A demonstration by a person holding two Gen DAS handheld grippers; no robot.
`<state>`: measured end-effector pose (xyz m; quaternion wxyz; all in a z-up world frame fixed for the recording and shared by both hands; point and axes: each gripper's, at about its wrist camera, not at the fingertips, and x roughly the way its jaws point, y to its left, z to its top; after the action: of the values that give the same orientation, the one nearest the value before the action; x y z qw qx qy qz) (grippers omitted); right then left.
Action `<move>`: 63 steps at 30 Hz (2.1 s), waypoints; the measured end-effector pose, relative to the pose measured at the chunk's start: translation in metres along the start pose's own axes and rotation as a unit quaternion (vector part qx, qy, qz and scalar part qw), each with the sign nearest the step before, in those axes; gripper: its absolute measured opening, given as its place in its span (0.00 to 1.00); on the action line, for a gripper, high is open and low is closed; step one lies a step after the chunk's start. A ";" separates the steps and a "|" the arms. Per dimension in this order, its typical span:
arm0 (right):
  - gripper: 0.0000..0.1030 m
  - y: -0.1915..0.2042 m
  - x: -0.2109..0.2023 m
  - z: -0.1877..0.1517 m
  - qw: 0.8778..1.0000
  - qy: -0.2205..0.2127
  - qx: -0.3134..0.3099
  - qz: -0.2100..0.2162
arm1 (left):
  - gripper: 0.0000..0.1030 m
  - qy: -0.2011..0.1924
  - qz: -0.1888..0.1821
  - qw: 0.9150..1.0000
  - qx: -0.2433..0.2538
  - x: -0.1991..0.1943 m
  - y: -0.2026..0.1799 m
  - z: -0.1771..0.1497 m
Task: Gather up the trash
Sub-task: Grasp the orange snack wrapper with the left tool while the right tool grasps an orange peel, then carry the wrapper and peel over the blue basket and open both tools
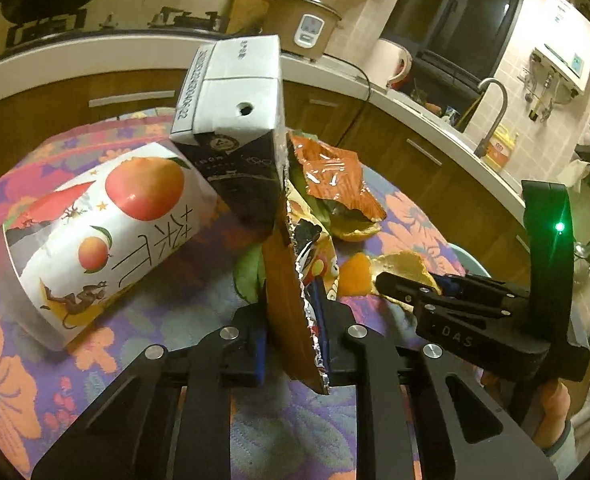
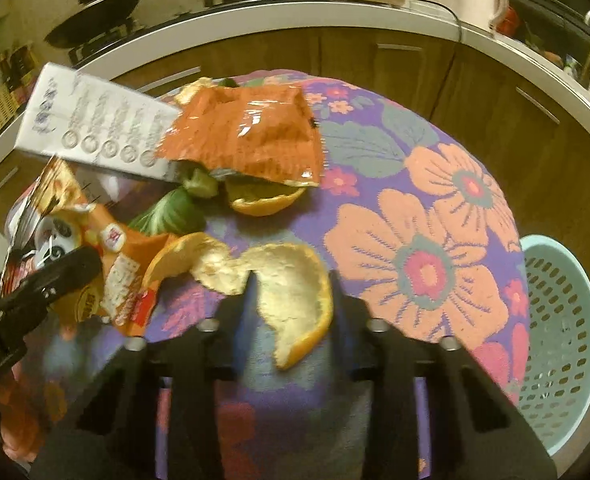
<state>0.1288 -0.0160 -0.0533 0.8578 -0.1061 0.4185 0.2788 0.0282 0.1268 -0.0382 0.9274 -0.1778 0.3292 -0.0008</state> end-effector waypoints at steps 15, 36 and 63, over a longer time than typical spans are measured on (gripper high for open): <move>0.06 -0.013 -0.045 -0.019 0.996 -0.088 0.029 0.007 | 0.13 -0.025 0.002 0.998 0.055 -0.010 -0.022 -0.003; 0.06 -0.166 -0.137 -0.082 0.970 -0.169 0.174 -0.032 | 0.13 -0.026 -0.095 0.982 0.163 -0.005 -0.162 0.011; 0.15 -0.292 -0.061 -0.150 0.945 -0.023 0.318 -0.072 | 0.28 0.128 -0.121 0.962 0.206 0.161 -0.289 -0.009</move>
<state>0.1660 -0.3419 -0.1150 0.8741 0.1485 0.4569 0.0714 0.1823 -0.1665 -0.0479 0.8869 -0.0194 0.4143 -0.2033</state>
